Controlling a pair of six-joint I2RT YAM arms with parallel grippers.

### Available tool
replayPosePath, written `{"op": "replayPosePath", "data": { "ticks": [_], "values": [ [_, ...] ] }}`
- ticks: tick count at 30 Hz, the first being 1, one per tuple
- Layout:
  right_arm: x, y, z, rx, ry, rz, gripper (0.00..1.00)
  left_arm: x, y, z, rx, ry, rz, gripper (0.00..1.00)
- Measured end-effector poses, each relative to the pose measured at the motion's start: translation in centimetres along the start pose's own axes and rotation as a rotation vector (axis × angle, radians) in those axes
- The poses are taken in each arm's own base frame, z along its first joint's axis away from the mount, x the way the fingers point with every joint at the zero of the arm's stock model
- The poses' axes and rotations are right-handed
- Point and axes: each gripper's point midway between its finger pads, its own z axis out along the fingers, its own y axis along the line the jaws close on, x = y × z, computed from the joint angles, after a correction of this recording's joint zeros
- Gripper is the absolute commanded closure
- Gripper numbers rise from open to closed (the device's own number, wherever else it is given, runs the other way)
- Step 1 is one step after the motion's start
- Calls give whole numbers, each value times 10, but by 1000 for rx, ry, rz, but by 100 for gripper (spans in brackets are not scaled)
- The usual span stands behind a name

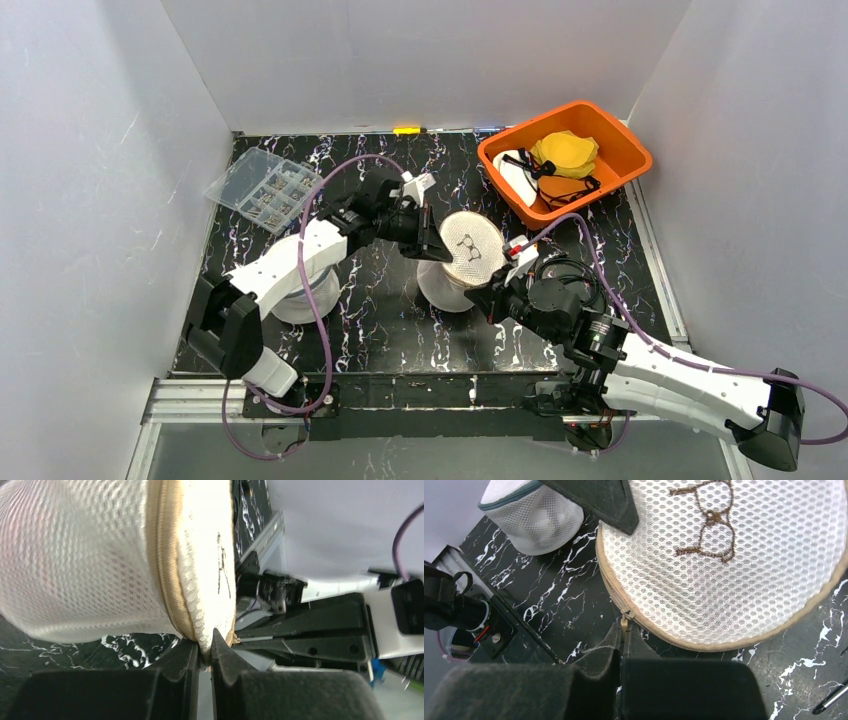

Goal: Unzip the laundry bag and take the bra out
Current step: Unzip the laundry bag at the center of the board.

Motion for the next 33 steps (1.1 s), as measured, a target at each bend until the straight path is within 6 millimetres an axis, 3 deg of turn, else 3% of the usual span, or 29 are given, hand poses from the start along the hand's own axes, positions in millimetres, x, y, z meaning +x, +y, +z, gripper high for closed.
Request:
{"op": "replayPosePath", "data": {
  "ticks": [5,11,16,21,25,26,27,28,33],
  "values": [
    [1,8,-3,-52,13,-17,99,-1,-13,-1,58,112,132,100],
    [19,7,4,-63,59,-25,99,12,14,13,34,211,136,97],
    [36,3,12,-52,96,-20,99,20,33,20,-8,206,90,79],
    [32,7,15,-60,77,-5,99,21,42,16,-66,154,63,63],
    [29,9,17,-66,65,1,99,15,34,-1,-98,67,71,39],
    [29,9,17,-66,65,2,99,13,33,-7,-110,35,70,21],
    [30,9,17,-66,66,2,99,12,31,-13,-121,4,67,16],
    [30,9,17,-65,67,2,99,12,32,-19,-137,-28,63,4],
    [30,8,19,-60,66,5,99,18,40,-44,-193,-170,-8,2]
  ]
}}
